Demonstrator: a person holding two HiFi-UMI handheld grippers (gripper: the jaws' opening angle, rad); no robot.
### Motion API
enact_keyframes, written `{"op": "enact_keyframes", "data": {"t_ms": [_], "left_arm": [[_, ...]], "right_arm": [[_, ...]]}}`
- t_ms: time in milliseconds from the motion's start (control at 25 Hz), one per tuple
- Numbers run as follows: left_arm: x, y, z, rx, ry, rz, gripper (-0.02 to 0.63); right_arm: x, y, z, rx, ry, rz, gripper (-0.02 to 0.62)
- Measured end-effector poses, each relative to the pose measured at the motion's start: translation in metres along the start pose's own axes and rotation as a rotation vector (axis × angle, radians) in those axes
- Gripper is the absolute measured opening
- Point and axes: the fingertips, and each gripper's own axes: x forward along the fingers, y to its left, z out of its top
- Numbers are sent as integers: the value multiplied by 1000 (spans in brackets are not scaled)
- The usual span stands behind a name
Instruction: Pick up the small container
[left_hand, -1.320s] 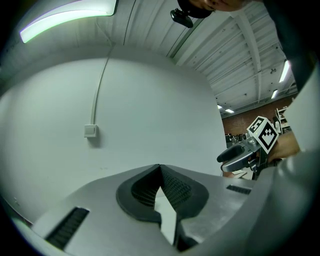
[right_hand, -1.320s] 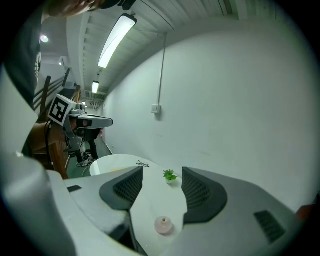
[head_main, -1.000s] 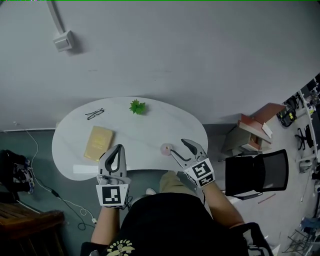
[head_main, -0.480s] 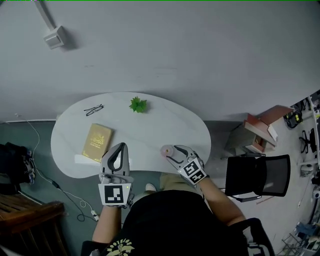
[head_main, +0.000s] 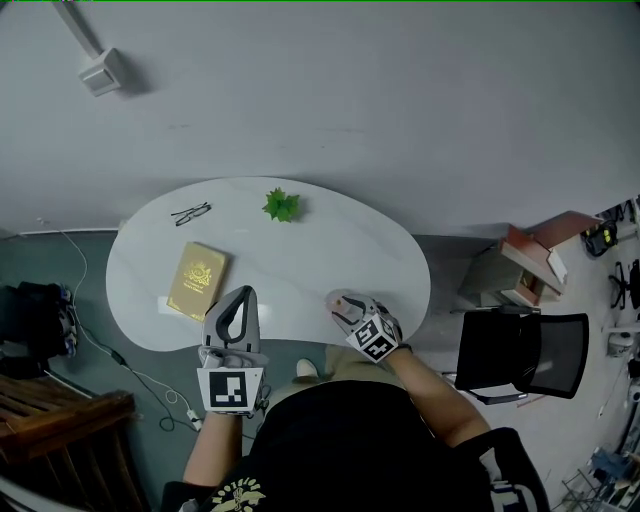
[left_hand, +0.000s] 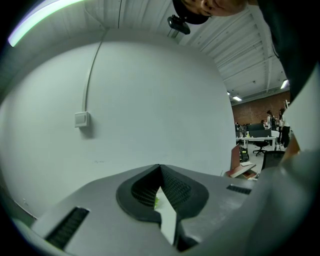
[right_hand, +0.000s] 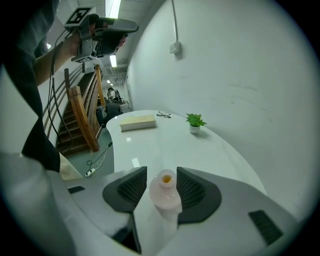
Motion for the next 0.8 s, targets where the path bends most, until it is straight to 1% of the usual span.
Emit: {"op": "enact_keyframes", "data": {"t_ms": [120, 240, 400, 600, 800], "left_arm": [[4, -6, -5, -20, 17, -8, 5], [5, -10, -7, -21, 21, -21, 5], [5, -11, -14, -5, 41, -28, 5], [1, -13, -15, -21, 50, -19, 5], [-8, -11, -13, -17, 38, -12, 5]], "right_arm": [[12, -2, -9, -5, 31, 10, 198], [20, -4, -16, -2, 50, 10, 193], [24, -9, -15, 5, 36, -19, 156], [24, -9, -13, -4, 17, -31, 149], [20, -6, -15, -4, 45, -42, 143]]}}
